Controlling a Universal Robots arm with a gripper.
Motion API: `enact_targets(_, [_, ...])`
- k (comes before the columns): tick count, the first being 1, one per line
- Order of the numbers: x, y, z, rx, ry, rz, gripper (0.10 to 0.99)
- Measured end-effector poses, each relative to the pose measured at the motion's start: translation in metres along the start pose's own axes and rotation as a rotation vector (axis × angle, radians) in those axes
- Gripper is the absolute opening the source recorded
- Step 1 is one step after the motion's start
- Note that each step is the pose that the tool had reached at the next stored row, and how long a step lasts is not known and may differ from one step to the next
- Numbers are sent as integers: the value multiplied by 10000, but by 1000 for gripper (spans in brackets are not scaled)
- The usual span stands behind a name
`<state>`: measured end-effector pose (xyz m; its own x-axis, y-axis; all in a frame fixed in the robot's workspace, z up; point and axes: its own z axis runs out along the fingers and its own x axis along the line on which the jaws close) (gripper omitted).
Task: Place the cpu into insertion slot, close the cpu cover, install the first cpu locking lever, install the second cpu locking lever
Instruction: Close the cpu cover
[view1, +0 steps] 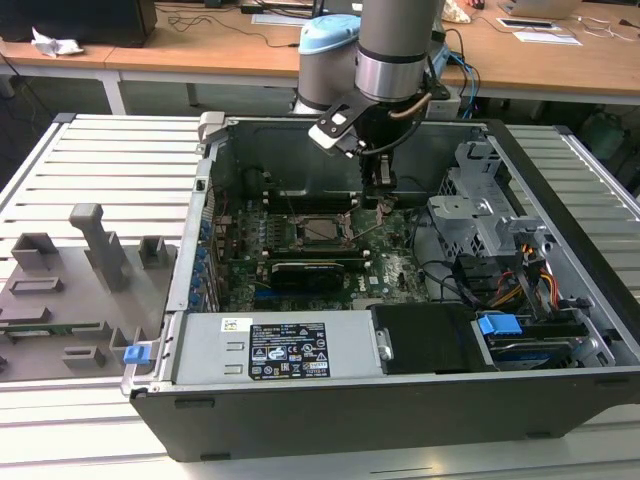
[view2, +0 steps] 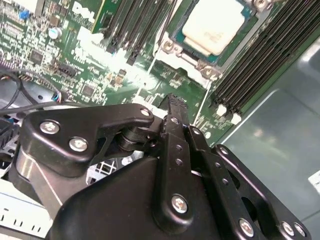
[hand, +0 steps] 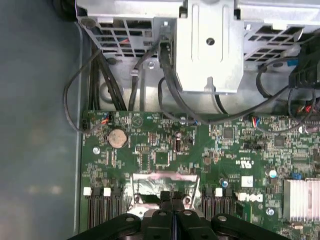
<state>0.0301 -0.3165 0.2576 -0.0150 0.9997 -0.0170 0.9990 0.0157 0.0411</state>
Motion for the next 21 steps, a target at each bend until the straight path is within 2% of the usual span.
enact_targets(6, [-2,161,9,15,1,0,106])
enact_targets(10, [-2,219,16,15,0,1,106])
enact_targets(15, [-1,333,48,60,-5,-1,106])
enact_targets(17, [-1,369,77,80,-5,-1,106])
enact_targets(20, [1,368,172,94,-5,-1,106])
enact_targets(21, [1,368,175,102,-5,-1,106])
